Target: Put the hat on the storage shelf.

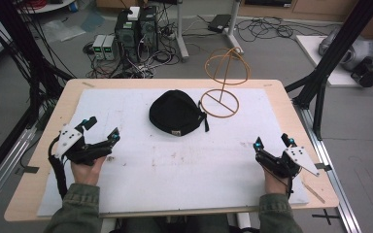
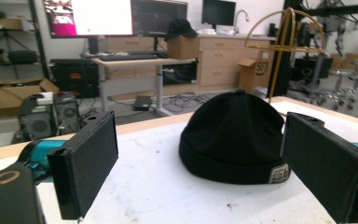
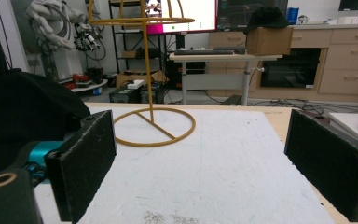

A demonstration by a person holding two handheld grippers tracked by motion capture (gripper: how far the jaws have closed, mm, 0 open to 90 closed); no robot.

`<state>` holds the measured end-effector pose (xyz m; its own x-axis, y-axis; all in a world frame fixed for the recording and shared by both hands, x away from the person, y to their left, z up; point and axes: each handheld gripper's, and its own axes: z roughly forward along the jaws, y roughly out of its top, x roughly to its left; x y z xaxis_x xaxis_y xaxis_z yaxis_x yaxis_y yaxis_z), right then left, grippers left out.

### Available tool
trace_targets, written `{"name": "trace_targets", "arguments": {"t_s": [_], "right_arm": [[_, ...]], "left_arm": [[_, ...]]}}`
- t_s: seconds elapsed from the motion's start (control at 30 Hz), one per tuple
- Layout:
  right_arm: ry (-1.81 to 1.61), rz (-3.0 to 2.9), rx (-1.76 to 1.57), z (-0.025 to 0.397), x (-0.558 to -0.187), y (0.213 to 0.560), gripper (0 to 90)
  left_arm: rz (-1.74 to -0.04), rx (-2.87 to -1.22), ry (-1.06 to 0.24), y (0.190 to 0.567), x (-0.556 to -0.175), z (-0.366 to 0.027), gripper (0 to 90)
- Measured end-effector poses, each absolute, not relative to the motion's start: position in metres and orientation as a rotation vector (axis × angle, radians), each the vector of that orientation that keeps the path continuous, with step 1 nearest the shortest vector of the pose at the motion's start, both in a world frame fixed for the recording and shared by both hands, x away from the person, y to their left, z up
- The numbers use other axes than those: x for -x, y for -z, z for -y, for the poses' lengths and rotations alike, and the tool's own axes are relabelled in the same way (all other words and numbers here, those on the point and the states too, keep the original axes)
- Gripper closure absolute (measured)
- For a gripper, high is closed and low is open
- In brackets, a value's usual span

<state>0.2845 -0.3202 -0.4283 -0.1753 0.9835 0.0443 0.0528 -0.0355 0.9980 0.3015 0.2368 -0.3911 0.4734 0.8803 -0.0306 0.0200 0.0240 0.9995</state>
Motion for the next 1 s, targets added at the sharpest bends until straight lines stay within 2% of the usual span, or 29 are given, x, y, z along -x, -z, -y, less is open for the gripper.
{"name": "trace_targets", "arguments": {"t_s": [0.37,1.0], "right_arm": [[-1.352,-1.349,-1.198,0.322,-0.287,0.429,8.2],[-1.357,-1.346,-1.204,0.323,-0.290,0.429,8.3]], "left_arm": [[-0.934,-1.409,-0.761,0.389,-0.327,-0.225,11.0],[-0.893,-1.474,-0.684,0.376,-0.371,-0.194,11.3]]}}
